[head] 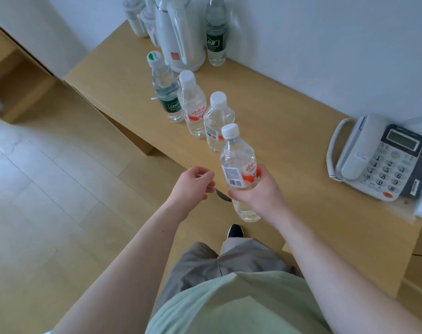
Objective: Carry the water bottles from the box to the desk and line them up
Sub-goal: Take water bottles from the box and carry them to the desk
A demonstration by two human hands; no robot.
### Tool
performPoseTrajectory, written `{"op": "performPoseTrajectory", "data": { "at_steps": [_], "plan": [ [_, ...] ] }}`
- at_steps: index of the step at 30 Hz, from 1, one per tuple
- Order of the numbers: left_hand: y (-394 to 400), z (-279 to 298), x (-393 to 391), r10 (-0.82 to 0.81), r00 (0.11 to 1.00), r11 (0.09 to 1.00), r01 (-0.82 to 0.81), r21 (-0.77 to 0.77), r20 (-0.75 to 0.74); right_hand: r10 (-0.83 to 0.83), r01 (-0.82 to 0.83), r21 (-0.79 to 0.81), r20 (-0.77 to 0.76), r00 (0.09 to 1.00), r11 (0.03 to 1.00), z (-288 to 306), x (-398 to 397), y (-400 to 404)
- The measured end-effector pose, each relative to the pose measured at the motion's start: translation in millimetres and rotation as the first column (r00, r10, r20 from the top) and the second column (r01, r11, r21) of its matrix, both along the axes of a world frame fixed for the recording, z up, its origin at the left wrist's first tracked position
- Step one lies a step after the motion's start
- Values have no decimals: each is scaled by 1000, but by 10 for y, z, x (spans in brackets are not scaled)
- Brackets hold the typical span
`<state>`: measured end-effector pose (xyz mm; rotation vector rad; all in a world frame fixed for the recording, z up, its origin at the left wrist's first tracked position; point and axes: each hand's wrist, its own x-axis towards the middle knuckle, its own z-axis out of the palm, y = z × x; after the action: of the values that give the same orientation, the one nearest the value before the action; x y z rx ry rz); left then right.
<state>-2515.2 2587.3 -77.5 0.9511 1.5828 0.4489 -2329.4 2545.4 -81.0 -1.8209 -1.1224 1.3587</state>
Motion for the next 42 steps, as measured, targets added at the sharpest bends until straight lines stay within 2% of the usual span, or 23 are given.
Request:
{"op": "performPoseTrajectory", "data": {
  "at_steps": [13, 23, 34, 42],
  "plan": [
    [536, -34, 58, -65, 998, 998, 64, -27, -10, -123, 119, 125, 27, 992, 985, -98, 135, 533],
    [732, -137, 17, -57, 998, 996, 55, -67, -21, -224, 205, 243, 53, 973, 948, -309, 117, 716],
    [814, -173, -37, -58, 998, 996, 57, -76, -23, -244, 231, 194, 49, 968, 953, -444, -28, 703],
    [849, -177, -60, -90, 995, 993, 87, -82, -35, -245, 232, 222, 34, 969, 947, -508, -65, 737]
  ]
}}
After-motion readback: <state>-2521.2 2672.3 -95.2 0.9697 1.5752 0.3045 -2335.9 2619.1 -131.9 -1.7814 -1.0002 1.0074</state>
